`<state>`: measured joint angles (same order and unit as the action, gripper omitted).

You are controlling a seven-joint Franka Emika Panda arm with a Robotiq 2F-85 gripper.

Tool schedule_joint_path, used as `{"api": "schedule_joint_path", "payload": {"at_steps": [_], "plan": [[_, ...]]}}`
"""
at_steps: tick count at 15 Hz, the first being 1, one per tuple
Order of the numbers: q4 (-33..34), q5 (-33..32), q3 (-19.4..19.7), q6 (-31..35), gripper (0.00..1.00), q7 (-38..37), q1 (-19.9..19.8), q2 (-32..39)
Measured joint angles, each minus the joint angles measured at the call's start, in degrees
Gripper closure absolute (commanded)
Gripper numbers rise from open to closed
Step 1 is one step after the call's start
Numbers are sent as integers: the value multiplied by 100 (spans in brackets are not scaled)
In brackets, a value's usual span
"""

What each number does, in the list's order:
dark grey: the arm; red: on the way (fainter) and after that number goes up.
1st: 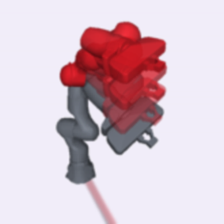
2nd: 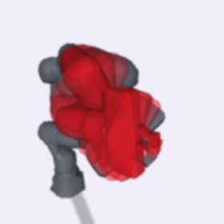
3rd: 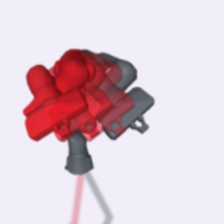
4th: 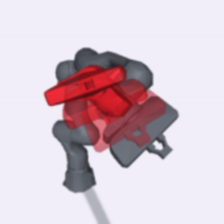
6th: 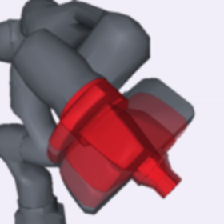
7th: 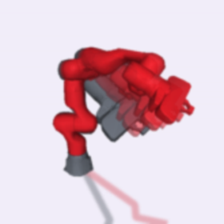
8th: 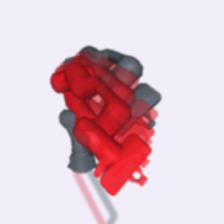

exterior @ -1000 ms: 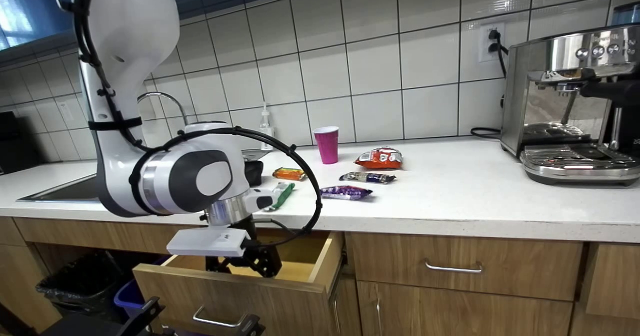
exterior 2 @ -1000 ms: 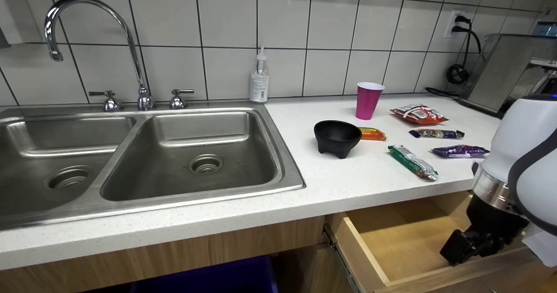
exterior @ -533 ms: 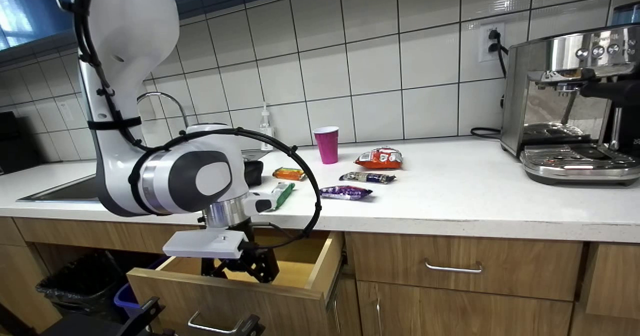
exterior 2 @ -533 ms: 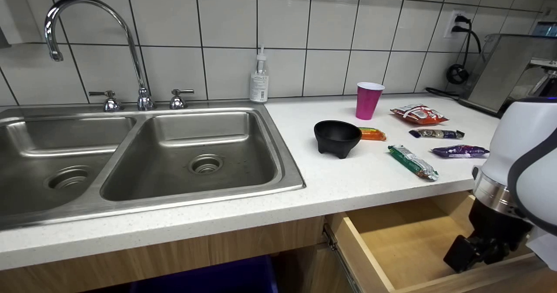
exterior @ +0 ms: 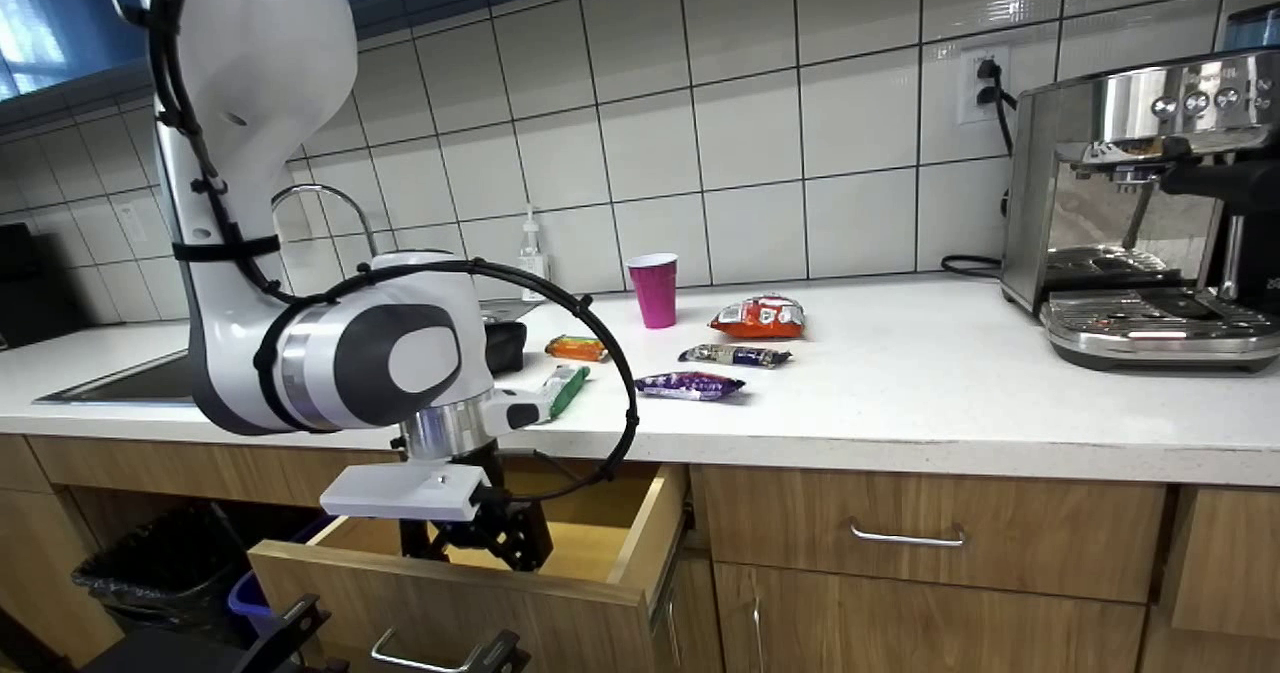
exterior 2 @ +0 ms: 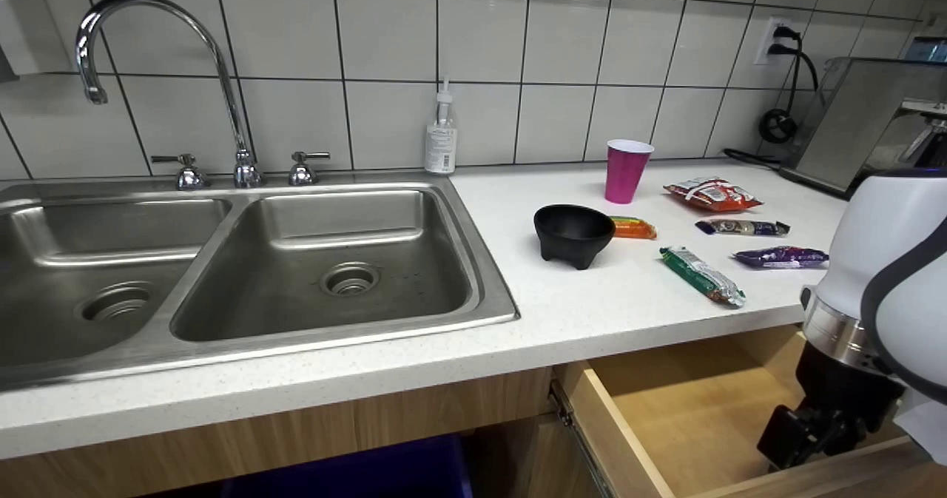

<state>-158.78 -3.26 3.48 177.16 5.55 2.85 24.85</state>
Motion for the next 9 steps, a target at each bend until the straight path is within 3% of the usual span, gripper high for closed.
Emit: {"api": "schedule_joint_path", "payload": {"at_steps": [9], "plan": [[6, 10, -332, 42, 0, -43, -152, -264]]}}
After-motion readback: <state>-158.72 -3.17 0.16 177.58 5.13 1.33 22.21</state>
